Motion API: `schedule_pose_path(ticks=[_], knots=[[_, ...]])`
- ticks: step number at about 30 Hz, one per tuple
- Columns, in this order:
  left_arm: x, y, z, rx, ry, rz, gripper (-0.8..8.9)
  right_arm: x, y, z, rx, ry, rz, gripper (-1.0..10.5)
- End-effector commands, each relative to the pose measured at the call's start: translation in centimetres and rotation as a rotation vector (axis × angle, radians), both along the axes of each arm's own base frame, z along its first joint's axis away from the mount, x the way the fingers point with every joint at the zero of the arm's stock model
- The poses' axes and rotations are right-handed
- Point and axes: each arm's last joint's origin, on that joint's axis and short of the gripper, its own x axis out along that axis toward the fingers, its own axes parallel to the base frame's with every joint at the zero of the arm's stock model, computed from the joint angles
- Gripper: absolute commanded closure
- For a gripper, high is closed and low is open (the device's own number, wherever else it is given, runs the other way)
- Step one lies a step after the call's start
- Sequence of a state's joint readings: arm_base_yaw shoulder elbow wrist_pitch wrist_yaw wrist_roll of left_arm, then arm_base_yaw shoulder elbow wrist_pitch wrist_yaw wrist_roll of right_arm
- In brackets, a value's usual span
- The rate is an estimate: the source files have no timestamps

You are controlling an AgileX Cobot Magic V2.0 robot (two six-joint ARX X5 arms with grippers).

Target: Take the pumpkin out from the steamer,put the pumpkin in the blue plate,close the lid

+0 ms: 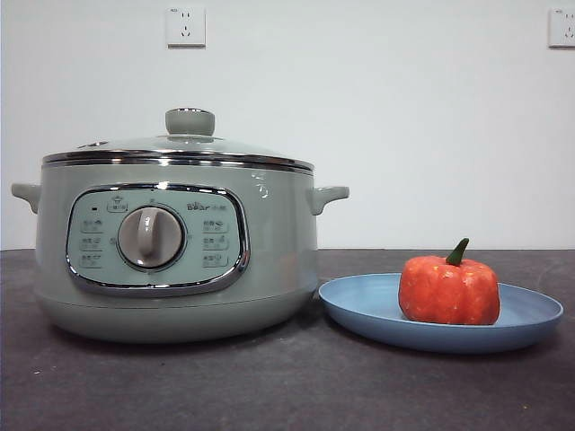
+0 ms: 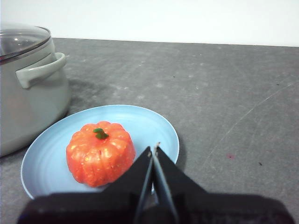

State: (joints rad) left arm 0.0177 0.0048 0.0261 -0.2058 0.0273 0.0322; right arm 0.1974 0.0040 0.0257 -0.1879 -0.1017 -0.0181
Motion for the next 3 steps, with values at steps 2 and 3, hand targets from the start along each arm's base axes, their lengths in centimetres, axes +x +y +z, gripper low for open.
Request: schedule_pose_path(ticks=[2,3], knots=[[0.00,0.02,-0.42,-0.010,0.021,0.003,8.17,0.05,0.00,-0.43,0.006,0.011,-0.004,9.6],[0.00,0.02,-0.42,-0.010,0.021,0.003,8.17,0.05,0.00,-0.43,0.006,0.011,-0.004,9.6]])
